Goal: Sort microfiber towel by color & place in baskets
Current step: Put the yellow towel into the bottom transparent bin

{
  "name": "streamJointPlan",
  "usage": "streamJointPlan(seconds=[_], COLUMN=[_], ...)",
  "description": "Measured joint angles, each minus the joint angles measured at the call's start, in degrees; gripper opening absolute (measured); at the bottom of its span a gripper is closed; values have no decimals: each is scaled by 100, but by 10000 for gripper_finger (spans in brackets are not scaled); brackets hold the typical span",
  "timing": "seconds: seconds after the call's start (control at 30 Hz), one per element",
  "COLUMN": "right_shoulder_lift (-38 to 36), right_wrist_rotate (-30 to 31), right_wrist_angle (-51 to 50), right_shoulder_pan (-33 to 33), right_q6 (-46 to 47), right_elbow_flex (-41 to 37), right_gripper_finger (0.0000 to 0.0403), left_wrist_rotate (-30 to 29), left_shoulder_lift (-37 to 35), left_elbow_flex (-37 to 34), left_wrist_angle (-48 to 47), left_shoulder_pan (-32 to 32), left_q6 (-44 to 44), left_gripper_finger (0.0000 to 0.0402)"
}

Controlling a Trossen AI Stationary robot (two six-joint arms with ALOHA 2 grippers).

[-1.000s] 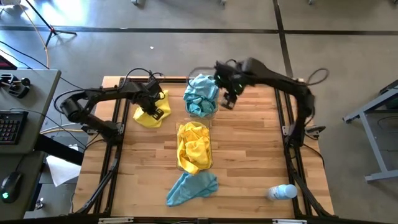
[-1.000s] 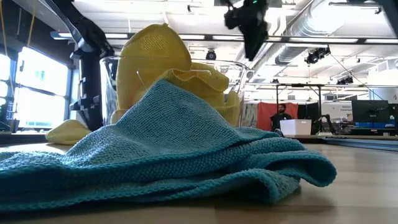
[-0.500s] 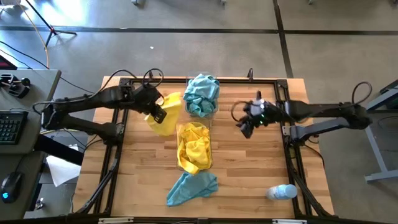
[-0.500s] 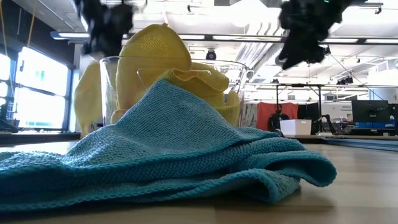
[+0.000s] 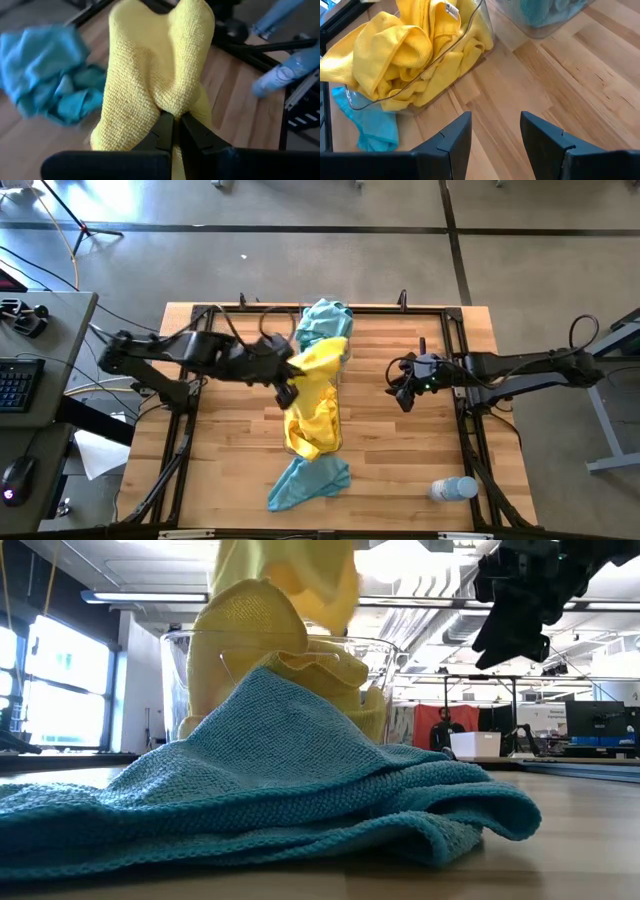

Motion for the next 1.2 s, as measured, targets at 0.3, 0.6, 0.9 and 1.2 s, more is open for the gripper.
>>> streamJointPlan(seconds=[0.3,0.6,0.9,1.2], right_shoulder_lift=[2,2,7,7], right_wrist_rotate=[13,13,165,305], right_wrist_angle=[-2,-4,-4,-4], right_shoulder_pan=[0,0,0,0], right_q6=[-17,-17,-17,25], right_elbow_flex=[0,0,0,-2], right_gripper_finger=[165,165,165,165], left_wrist_rotate=[-1173,411,1342,1742], left_shoulder_lift=[949,1593,1709,2290], left_elbow_flex=[709,703,703,537], left_wrist_angle=[403,-520,-1794,-1482], left_shoulder_pan=[-558,-612,-499,353], left_q6=[1080,-653,-2330,-1448], left_gripper_finger=[0,0,0,0])
